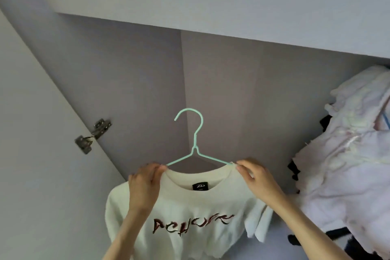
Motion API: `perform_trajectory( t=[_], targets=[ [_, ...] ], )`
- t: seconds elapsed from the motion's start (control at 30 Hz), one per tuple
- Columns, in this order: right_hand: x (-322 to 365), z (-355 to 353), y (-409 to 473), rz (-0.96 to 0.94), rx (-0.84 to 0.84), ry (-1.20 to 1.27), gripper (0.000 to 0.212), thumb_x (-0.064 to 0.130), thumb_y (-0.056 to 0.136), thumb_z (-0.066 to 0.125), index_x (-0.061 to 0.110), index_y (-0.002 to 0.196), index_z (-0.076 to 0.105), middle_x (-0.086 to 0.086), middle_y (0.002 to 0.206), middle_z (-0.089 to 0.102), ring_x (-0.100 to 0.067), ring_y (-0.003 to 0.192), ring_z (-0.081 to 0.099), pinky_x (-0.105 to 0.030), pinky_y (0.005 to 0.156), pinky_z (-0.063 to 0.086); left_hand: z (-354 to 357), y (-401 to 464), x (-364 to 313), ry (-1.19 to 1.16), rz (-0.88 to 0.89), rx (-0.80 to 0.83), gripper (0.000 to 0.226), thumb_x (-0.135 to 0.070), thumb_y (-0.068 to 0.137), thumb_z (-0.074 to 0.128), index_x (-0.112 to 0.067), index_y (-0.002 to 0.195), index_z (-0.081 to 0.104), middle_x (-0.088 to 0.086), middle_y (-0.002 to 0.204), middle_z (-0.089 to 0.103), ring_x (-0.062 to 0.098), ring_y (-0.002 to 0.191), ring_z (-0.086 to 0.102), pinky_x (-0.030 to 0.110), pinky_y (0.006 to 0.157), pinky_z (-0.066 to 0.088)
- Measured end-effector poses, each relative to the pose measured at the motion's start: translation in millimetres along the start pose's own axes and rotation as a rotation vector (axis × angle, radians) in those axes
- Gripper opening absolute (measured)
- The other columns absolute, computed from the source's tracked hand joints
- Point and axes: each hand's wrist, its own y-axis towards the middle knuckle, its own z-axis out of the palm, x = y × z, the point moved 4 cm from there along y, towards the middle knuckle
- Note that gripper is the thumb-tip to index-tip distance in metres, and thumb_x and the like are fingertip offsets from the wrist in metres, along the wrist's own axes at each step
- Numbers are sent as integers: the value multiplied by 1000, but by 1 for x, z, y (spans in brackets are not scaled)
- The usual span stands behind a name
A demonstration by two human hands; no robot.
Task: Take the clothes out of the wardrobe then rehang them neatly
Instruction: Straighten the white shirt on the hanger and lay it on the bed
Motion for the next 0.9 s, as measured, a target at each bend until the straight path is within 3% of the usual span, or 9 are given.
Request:
perform_trajectory(
  t=[0.1, 0.17, 0.3, 0.47, 0.53, 0.6, 0.7, 0.8, 0.9],
  targets=[
    [19, 20, 8, -23, -13, 129, 33, 32, 86, 51, 6, 94, 70, 6, 86, 62, -9, 83, 56, -28, 76, 44, -18, -4, 11, 80, 9, -52, 39, -41, 87, 36, -18, 78, 67, -3, 81, 68, 27, 75, 64, 42, 71, 43],
    [38, 23, 17, -96, -17, 156, 35, 33, 87, 50, 5, 95, 71, 9, 84, 59, -10, 81, 55, -27, 74, 45, -33, -8, 17, 108, -13, -92, 40, -41, 87, 36, -16, 79, 67, -2, 80, 68, 28, 74, 63, 38, 72, 38],
    [76, 32, 30, -269, 54, 131, 39, 34, 87, 48, 5, 97, 71, -1, 80, 63, -10, 75, 56, -23, 69, 44, -56, -21, 22, 128, -57, -119, 41, -42, 86, 34, -17, 79, 67, -9, 80, 63, 28, 77, 61, 37, 73, 36],
    [112, 57, 22, -425, 105, 110, 34, 28, 89, 40, 7, 87, 67, 0, 76, 61, -11, 76, 46, -19, 69, 32, -78, -66, 33, 148, -162, -169, 33, -43, 88, 34, -27, 79, 61, -11, 78, 62, 26, 71, 58, 41, 70, 42],
    [123, 67, 15, -452, 146, 127, 33, 29, 89, 39, 9, 84, 64, 6, 74, 57, -9, 76, 45, -18, 71, 26, -89, -87, 35, 138, -230, -201, 38, -46, 87, 34, -22, 79, 62, -10, 75, 61, 25, 70, 56, 41, 69, 43],
    [133, 75, 12, -473, 225, 179, 37, 34, 88, 38, 8, 84, 64, 15, 74, 51, -7, 76, 46, -19, 73, 28, -101, -110, 35, 164, -291, -229, 42, -50, 87, 33, -20, 79, 61, -10, 76, 59, 20, 70, 52, 33, 70, 37],
    [159, 90, 7, -513, 364, 257, 45, 42, 86, 37, 6, 86, 64, 11, 76, 55, -13, 76, 53, -27, 74, 37, -132, -158, 33, 339, -328, -313, 41, -48, 90, 33, -18, 78, 58, -8, 74, 57, 15, 69, 48, 26, 67, 29],
    [201, 114, -14, -589, 496, 317, 41, 43, 85, 46, 8, 87, 66, 8, 81, 60, -23, 80, 60, -35, 76, 43, -170, -217, 34, 476, -527, -464, 44, -50, 88, 35, -14, 70, 53, -4, 64, 54, 21, 59, 46, 31, 62, 31],
    [252, 147, -54, -684, 622, 340, 20, 28, 86, 64, 10, 91, 71, 3, 89, 67, -24, 89, 62, -29, 79, 41, -200, -282, 31, 521, -765, -634, 47, -51, 87, 41, -11, 65, 51, -2, 58, 51, 23, 55, 42, 33, 60, 33]
  ],
)
